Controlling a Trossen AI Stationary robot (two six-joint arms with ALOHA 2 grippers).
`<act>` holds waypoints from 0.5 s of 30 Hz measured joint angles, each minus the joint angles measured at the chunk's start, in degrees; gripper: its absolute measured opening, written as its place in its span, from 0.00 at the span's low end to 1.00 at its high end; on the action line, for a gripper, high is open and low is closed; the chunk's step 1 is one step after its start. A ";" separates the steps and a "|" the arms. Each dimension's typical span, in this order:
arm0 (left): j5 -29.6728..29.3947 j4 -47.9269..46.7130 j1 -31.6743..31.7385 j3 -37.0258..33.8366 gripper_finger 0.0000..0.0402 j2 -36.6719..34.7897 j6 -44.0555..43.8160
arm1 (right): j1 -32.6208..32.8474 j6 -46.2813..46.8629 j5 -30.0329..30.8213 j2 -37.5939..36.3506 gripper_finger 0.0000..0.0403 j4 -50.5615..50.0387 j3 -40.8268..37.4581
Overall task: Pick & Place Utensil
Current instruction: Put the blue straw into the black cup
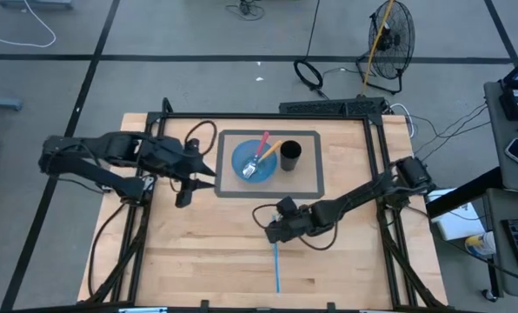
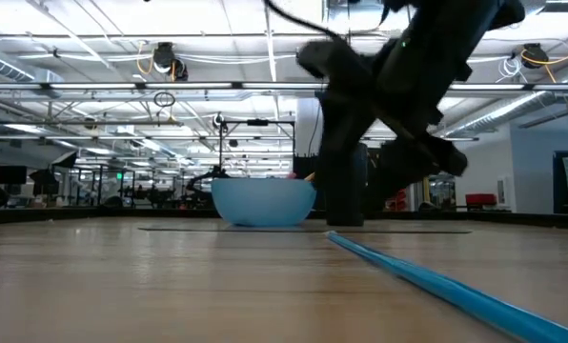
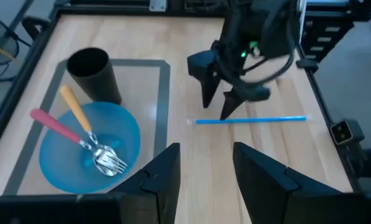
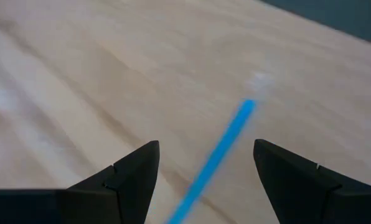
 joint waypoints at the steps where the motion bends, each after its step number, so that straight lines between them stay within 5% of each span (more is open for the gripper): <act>1: -0.04 -0.06 0.00 0.00 0.38 -0.35 -0.09 | -0.11 1.28 -0.12 0.56 0.63 -0.48 0.04; 15: -1.00 -1.98 -1.67 -0.02 0.38 -2.03 -0.87 | -1.42 5.66 -1.75 3.62 0.55 -1.50 0.13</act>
